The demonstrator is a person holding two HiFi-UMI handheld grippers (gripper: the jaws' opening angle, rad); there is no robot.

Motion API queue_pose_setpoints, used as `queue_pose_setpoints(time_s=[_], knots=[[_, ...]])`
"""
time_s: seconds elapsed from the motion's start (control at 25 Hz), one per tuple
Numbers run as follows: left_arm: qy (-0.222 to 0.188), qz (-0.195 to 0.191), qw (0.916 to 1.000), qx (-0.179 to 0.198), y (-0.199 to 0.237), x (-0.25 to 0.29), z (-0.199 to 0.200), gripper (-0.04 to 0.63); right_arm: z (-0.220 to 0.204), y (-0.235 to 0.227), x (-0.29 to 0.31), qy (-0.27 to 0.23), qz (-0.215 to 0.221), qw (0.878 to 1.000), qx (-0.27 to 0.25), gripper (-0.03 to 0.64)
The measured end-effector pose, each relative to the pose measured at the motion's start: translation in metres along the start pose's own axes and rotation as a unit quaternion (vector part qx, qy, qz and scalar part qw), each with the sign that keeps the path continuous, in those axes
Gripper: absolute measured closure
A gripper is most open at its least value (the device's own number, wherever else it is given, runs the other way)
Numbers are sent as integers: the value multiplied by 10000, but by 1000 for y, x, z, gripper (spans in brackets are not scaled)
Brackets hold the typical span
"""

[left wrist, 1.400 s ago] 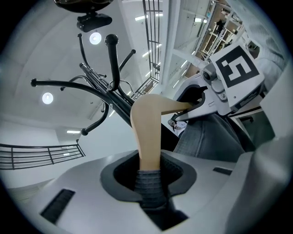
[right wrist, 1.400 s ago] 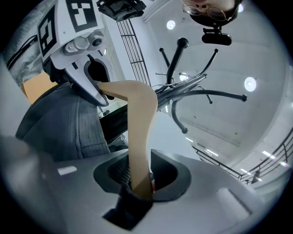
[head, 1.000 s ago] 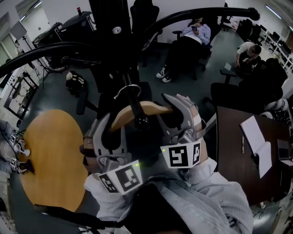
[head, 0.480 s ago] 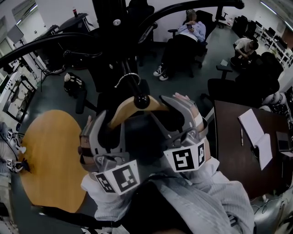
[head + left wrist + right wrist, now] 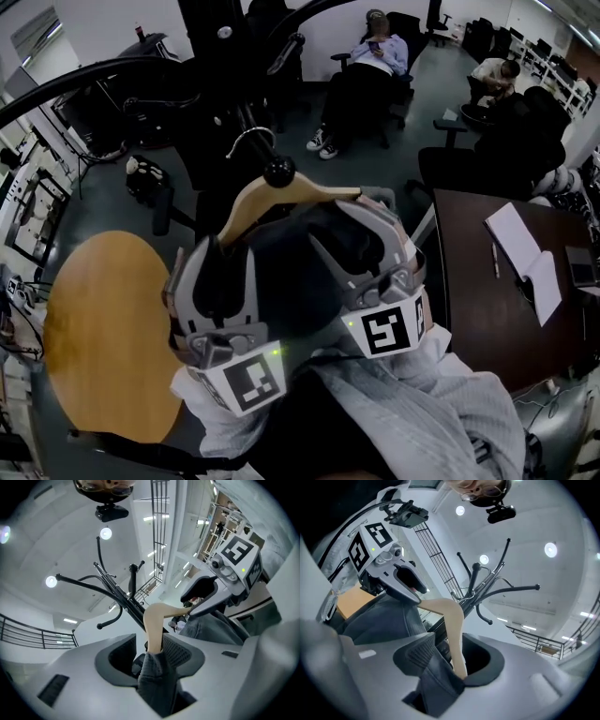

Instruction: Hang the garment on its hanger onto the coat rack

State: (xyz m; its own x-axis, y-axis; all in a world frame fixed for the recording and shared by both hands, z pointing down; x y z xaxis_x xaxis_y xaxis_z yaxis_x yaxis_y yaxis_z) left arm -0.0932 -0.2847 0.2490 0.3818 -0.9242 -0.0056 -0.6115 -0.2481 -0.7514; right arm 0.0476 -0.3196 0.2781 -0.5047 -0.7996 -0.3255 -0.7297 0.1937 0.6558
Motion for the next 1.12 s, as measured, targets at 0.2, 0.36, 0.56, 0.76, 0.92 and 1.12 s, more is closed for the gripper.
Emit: queue_pose_setpoints(time_s=[0.2, 0.36, 0.56, 0.76, 0.92, 1.12], knots=[[-801, 11, 9937, -779, -15, -8, 14, 434, -6, 2, -17, 259, -103, 9946, 1002, 463], [-1556, -618, 9658, -1977, -42, 3, 26, 434, -17, 5, -35, 555, -191, 9713, 2305, 463], [-1721, -1499, 9207, -3166, -75, 24, 20, 436, -40, 2, -51, 816, -396, 9334, 3471, 469], [-1452, -1774, 8991, -3729, -112, 39, 11, 535, -64, -1, -74, 1151, -772, 9145, 3801, 566], [-1161, -1913, 8913, -3943, -133, 46, 6, 584, -78, 1, -87, 1453, -901, 9148, 3660, 614], [-953, -2100, 8861, -4021, -152, 52, -1, 589, -86, 8, -93, 1682, -879, 9164, 3523, 615]])
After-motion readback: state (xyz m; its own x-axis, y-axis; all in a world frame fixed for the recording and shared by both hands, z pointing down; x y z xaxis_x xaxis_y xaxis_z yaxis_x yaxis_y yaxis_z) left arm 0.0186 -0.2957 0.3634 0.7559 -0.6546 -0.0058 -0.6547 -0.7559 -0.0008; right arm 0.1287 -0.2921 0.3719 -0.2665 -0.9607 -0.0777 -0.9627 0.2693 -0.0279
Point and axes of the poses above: the fingertips, and each gripper's own axes: x forward along the fingers, y to its left, z out of its top, the point moved 5 cm from there along -x, backward along the fingers, and after that the axes turned 12 degrees about -z, right-handed, at the moved point
